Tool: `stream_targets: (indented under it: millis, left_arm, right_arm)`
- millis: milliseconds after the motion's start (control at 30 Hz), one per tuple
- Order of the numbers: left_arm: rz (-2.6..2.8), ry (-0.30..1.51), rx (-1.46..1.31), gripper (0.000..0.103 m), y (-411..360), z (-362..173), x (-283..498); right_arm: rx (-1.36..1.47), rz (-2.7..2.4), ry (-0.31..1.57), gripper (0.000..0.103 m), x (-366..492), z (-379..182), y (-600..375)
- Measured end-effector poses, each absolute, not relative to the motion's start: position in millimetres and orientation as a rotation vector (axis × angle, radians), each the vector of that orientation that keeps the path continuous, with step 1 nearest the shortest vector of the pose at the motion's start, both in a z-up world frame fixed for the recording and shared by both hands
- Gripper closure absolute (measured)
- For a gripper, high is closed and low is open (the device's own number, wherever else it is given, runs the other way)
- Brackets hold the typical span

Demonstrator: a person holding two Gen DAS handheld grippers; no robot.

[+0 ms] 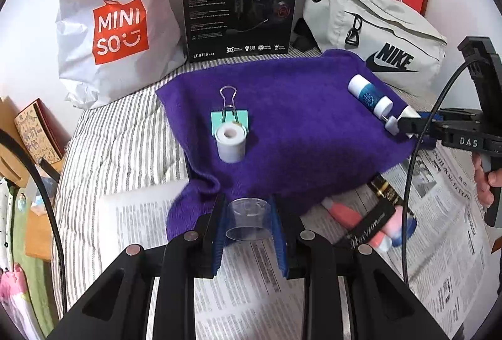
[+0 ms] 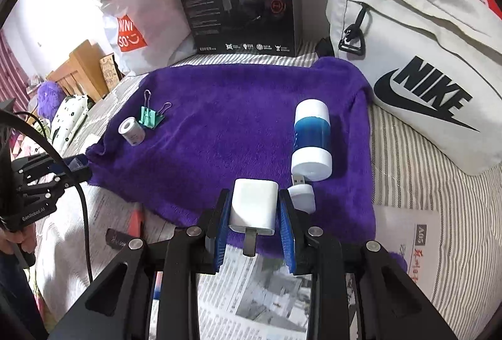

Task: Organize rigid objects
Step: 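Carry the clear cup and the charger plug onto the purple towel with both tools, then open the left tool beside the tape roll while the right tool releases the plug near the bottle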

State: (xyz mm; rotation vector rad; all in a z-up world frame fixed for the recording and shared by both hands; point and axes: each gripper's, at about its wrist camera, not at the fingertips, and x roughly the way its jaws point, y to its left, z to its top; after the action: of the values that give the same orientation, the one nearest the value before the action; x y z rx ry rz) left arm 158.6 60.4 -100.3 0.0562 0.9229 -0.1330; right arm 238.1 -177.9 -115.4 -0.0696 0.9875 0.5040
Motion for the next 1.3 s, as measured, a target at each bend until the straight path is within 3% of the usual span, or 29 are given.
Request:
stream_targets:
  millis: [1067,1300]
  left_arm:
    - [-0.148,1.024,0.092,0.077,53.2,-136.8,226.0]
    - [-0.15,1.022,0.07,0.078,56.0,-137.5,226.1]
  right_arm:
    - [-0.15,0.5,1.043,0.076,261.1,-149.1,-158.9]
    - [-0.123,0.509,1.059,0.072,262.6,-150.1,-163.4]
